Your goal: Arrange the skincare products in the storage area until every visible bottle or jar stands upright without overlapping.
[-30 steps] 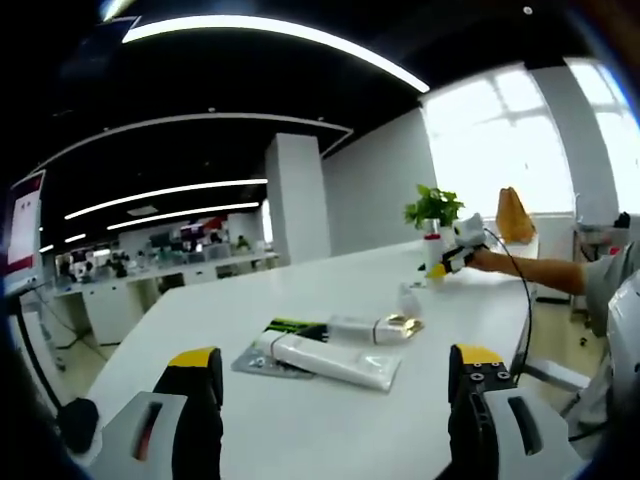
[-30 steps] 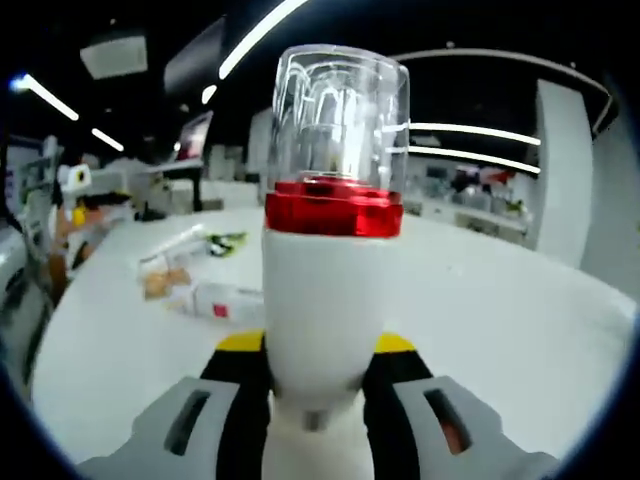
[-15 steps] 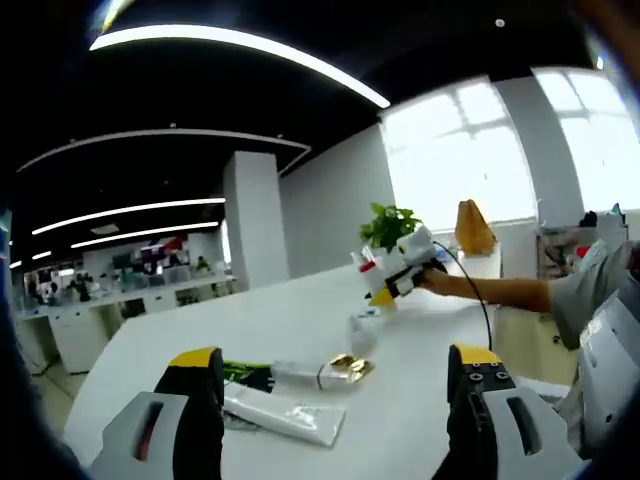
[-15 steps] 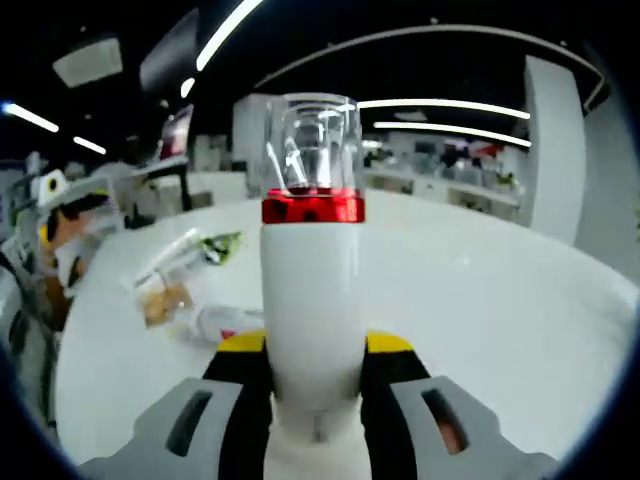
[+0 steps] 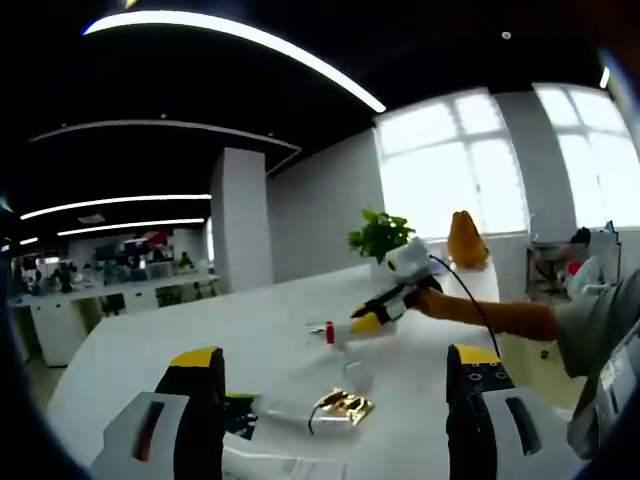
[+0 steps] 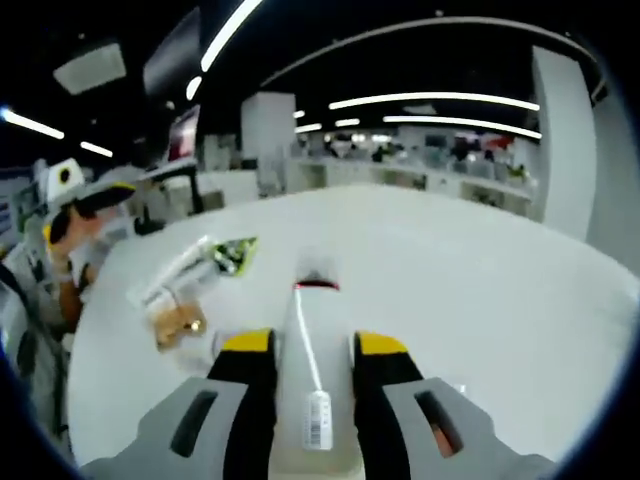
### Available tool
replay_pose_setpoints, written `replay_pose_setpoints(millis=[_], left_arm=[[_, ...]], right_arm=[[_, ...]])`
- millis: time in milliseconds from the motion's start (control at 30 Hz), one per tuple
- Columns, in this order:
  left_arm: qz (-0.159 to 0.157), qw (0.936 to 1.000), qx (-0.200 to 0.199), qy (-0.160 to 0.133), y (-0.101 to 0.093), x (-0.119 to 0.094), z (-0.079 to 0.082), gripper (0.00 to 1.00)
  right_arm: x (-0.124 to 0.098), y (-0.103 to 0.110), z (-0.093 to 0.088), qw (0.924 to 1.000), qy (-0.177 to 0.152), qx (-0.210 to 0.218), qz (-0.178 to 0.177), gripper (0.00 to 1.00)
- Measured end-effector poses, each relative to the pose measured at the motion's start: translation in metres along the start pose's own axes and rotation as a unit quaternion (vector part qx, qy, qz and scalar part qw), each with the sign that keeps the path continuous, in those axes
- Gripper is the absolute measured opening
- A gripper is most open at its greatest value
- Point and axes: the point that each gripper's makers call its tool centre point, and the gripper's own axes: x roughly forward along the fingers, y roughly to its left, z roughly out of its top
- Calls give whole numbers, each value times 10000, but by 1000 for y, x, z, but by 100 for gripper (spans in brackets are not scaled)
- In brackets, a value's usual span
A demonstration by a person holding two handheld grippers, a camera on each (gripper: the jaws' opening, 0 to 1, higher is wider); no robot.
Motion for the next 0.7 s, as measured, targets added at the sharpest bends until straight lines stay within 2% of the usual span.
replay_pose_setpoints(millis=[133,200,267,433,567,600,633,667,700], left_arm=[[15,10000,-54,73,4,5,-3,94],[26,9999,-61,93,5,4,-3,94],[49,9999,-73,77,6,2,-2,94],[107,9999,-28,68,8,-2,0,94],[151,9998,-28,86,11,-3,-1,94],[158,9998,-35,87,11,-3,-1,94],[160,9998,-39,94,11,-2,-2,94],[158,9998,-45,106,12,-2,-2,94],[156,9998,-47,110,12,-1,-3,94]], right_arm=[[4,6,0,9999,74,-73,48,26],[6,20,-4,9998,76,-148,65,26],[8,19,-5,9997,136,22,200,26],[10,18,-10,9994,211,-15,276,26],[11,23,-23,9981,535,-146,271,26],[13,23,-23,9982,519,-133,261,26],[13,22,-27,9975,643,-173,241,26],[13,20,-38,9941,1026,-285,214,26],[17,19,-30,9959,785,-376,225,26]])
